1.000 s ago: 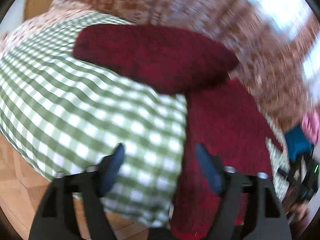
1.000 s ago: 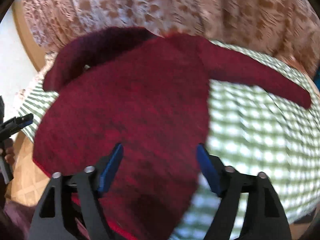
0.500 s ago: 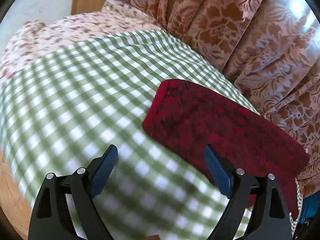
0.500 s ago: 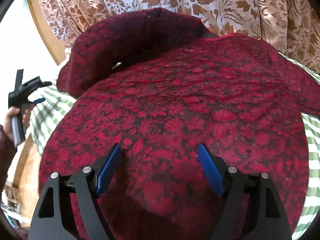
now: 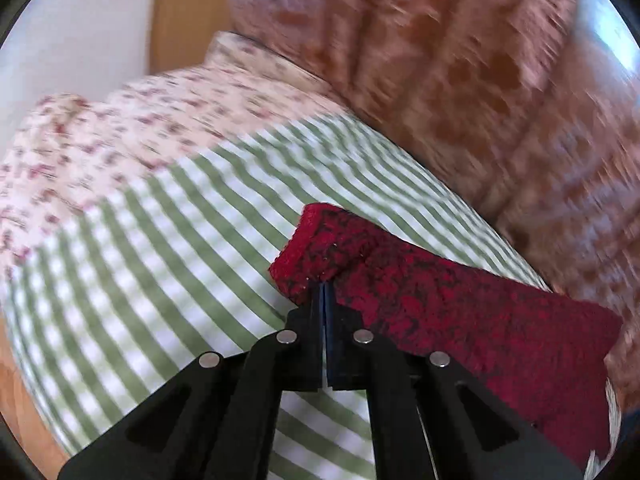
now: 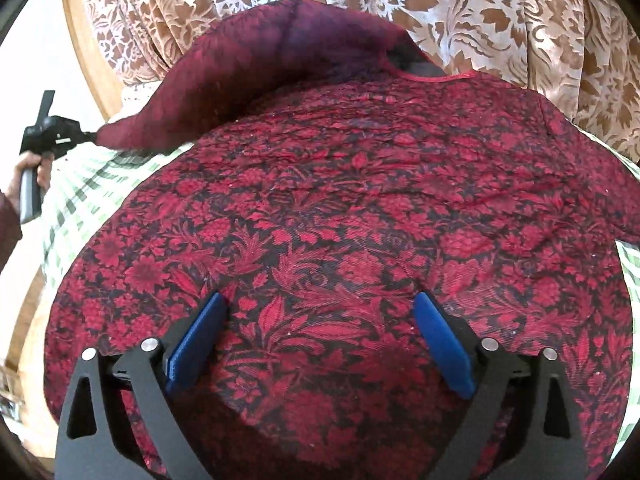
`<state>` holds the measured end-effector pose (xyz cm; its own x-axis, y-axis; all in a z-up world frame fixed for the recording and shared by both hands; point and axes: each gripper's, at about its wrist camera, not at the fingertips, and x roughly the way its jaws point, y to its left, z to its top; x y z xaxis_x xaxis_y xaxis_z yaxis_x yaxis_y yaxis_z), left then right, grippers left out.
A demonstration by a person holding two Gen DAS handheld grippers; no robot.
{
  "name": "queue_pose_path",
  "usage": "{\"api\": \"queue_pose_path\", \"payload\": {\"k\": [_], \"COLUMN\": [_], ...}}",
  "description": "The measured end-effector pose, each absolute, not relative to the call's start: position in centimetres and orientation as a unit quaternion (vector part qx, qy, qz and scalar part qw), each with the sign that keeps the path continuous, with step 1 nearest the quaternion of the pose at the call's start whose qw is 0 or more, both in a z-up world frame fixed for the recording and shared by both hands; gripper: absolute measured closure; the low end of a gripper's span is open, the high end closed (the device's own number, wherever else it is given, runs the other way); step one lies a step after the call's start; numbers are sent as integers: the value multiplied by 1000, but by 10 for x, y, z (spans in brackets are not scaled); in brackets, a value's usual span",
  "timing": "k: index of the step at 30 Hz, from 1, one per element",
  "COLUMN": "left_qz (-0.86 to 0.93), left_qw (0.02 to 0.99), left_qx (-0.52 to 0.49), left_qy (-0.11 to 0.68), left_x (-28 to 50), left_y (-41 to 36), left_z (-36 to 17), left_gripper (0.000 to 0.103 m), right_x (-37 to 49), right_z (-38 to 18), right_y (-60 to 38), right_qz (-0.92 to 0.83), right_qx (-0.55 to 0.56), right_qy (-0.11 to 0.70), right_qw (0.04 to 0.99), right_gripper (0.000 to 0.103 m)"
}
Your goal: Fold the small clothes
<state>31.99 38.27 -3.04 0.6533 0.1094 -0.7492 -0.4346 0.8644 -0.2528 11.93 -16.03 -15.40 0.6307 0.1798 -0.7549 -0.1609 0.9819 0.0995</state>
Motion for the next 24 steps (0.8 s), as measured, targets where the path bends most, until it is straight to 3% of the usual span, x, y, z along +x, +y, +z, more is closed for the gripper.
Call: {"api": "queue_pose_path", "payload": {"k": [6,7,8,9,10,14,18,22,24], "left_qz": [222,233,246,267,290,300,247,212,227], "left_qw": [866,857,850,843,838,854,895,891,864], "left_qx": [-168,-167,-167,-172,-176,-183,-84,-25,-36], "left_qy": [416,429,435,434,429,383,361,401,447], "left_x": [362,369,368,365,360,327,315,333,347], "left_y": [394,395,398,401,405,397,344,312,319], "left_z": [-41,-49,-51,-56,-60,-51,-47,-67,-87], "left_gripper": [100,89,64,55,53,55,55,56,63], "right_x": [121,122,122,122,121,121,121,121,121], "right_z": [-155,-155,-156,-156,-156,-156,-156,-156,-156], "right_y": [-156,-156,-155,-155,-155,-156,-157,-156,-155], "right_qz": [91,90,89,89,89,88,89,88,87], "right_qx": [3,1,1,1,1,0,-2,-2,-2], "right_qy": [420,421,421,421,420,418,418,416,415], "right_qw": [903,903,903,903,903,904,904,905,906], "right_gripper": [4,4,4,4,4,3,3,3,3]}}
